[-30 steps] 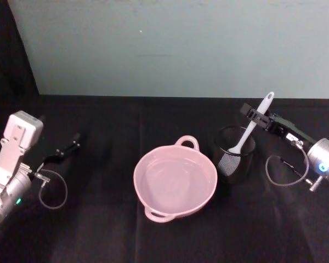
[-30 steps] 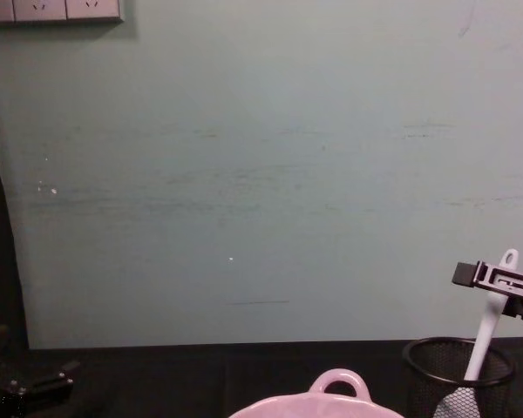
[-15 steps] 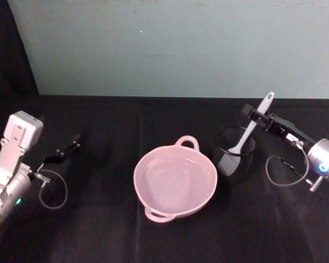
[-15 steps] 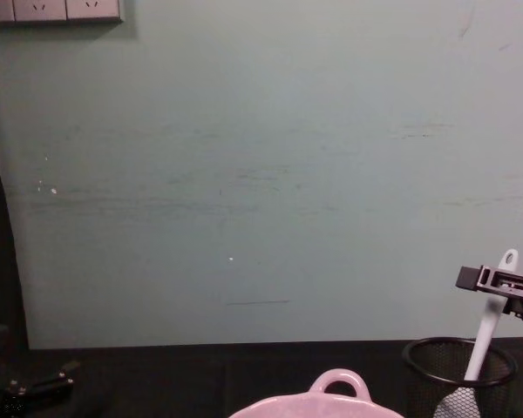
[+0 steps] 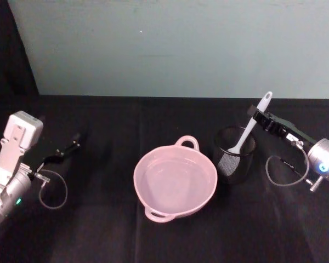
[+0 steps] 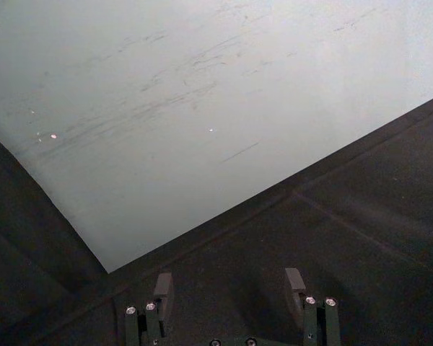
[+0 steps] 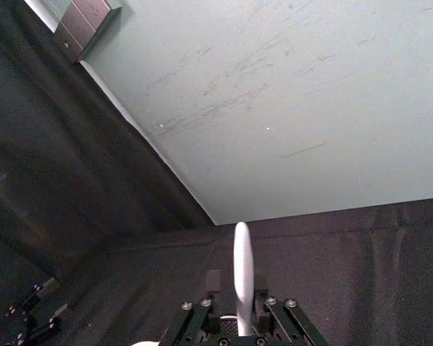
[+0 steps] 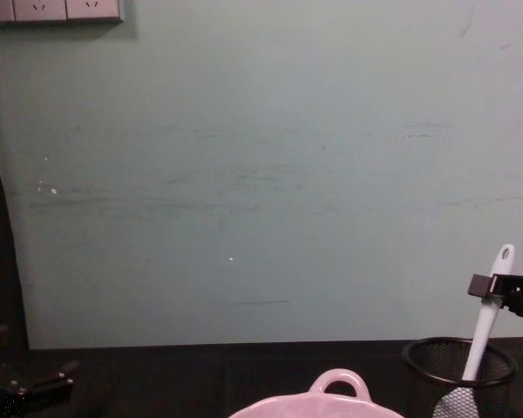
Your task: Use the one hand to pick up the spoon and stir the clear water in the bowl.
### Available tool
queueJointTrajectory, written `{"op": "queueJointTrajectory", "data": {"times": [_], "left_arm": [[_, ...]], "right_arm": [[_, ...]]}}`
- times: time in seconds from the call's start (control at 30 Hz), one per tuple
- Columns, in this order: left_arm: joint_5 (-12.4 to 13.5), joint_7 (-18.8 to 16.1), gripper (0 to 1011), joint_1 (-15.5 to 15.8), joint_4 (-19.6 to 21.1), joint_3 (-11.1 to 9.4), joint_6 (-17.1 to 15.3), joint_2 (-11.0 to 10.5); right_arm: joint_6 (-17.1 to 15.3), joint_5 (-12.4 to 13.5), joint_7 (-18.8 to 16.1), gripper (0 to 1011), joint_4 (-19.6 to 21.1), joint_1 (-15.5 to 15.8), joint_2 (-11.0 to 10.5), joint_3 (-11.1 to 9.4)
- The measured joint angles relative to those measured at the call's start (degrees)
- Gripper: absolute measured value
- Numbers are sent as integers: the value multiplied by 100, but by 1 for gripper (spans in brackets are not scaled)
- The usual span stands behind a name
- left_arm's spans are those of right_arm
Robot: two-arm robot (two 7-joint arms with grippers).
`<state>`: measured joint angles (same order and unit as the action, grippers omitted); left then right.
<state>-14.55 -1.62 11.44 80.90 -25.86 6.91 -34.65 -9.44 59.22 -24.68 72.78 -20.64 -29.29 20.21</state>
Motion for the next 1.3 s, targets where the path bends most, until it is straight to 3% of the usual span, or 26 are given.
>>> {"op": "queueJointTrajectory", "data": {"times": [0.17, 0.57, 0.7, 0.9, 1.3], "left_arm": [[0, 0, 1005, 0, 0, 0, 0, 0], [0, 0, 1005, 0, 0, 0, 0, 0], [0, 0, 1005, 0, 0, 0, 0, 0], [0, 0, 1005, 0, 0, 0, 0, 0], [0, 0, 1005, 0, 0, 0, 0, 0]], "right_arm": [[0, 0, -1, 123, 0, 0, 0, 0], [17, -19, 10, 111, 7, 5, -3, 1], [364, -503, 243, 111, 324, 86, -152, 32], [430, -935, 474, 111, 831, 156, -341, 16], [170, -1319, 619, 111, 1868, 181, -613, -148]]}}
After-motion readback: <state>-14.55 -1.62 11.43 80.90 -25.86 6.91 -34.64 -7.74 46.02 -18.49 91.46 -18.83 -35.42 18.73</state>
